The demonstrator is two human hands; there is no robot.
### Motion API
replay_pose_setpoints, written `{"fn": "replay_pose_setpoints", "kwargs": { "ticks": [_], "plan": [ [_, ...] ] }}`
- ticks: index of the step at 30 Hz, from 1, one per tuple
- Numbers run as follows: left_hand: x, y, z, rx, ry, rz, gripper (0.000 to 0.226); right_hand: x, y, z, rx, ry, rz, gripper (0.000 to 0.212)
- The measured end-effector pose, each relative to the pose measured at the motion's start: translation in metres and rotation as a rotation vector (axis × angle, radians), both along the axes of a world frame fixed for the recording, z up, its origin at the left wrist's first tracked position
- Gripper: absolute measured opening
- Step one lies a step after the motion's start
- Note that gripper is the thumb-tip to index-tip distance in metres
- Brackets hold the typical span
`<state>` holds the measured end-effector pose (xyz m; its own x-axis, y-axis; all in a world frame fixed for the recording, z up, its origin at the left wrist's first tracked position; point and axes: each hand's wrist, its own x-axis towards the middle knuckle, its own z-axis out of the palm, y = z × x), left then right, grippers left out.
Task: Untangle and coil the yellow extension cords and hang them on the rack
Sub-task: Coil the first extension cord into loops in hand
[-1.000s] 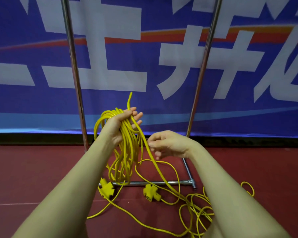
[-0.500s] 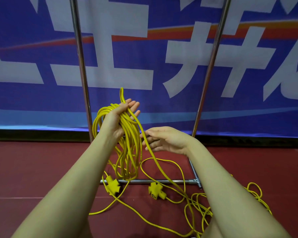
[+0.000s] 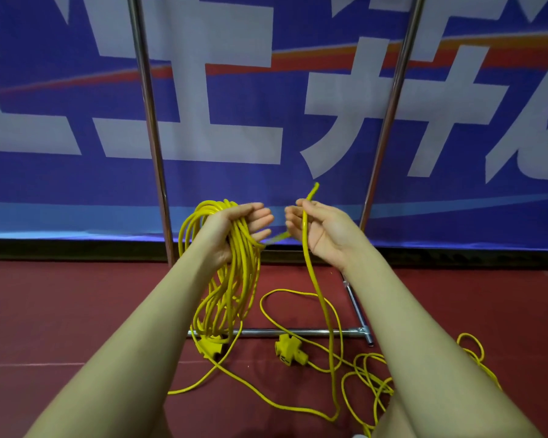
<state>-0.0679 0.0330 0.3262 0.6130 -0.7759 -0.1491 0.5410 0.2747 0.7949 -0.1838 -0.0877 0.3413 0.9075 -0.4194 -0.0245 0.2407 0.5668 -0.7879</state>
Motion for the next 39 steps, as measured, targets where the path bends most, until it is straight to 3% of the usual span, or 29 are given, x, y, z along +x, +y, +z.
{"fn": "replay_pose_setpoints", "kwargs": {
  "ticks": [3,7,12,16,20,26,30,33,39],
  "plan": [
    [-0.005,0.000,-0.002,0.104,-0.038,-0.091,0.022,0.000,-0.002,0.000,0.050,-0.037,-0.003,0.014],
    [-0.015,-0.002,-0.012,0.207,-0.137,-0.296,0.021,0.003,-0.006,-0.004,-0.163,0.098,-0.044,0.016],
    [-0.029,-0.007,-0.017,0.125,-0.130,-0.462,0.027,0.009,-0.011,-0.010,-0.231,0.167,-0.082,0.014],
    [-0.037,-0.012,-0.014,0.019,-0.060,-0.385,0.020,0.007,-0.015,-0.010,-0.262,0.214,-0.077,0.019],
    [-0.032,-0.016,-0.006,-0.083,-0.033,-0.246,0.018,-0.003,-0.018,-0.012,-0.533,0.314,-0.158,0.023],
    [-0.012,-0.013,0.006,-0.226,0.012,-0.047,0.023,-0.016,-0.008,-0.027,-0.666,0.340,0.256,0.025],
    [0.000,-0.008,0.008,-0.279,0.066,0.080,0.034,-0.015,-0.005,-0.032,-0.744,0.285,0.337,0.008],
    [0.002,-0.004,0.011,-0.282,0.091,0.133,0.022,-0.013,0.001,-0.032,-0.748,0.255,0.301,0.010],
    [-0.001,-0.001,0.008,-0.254,0.097,0.099,0.024,-0.004,0.010,-0.019,-0.630,0.158,0.210,0.014]
  ]
}}
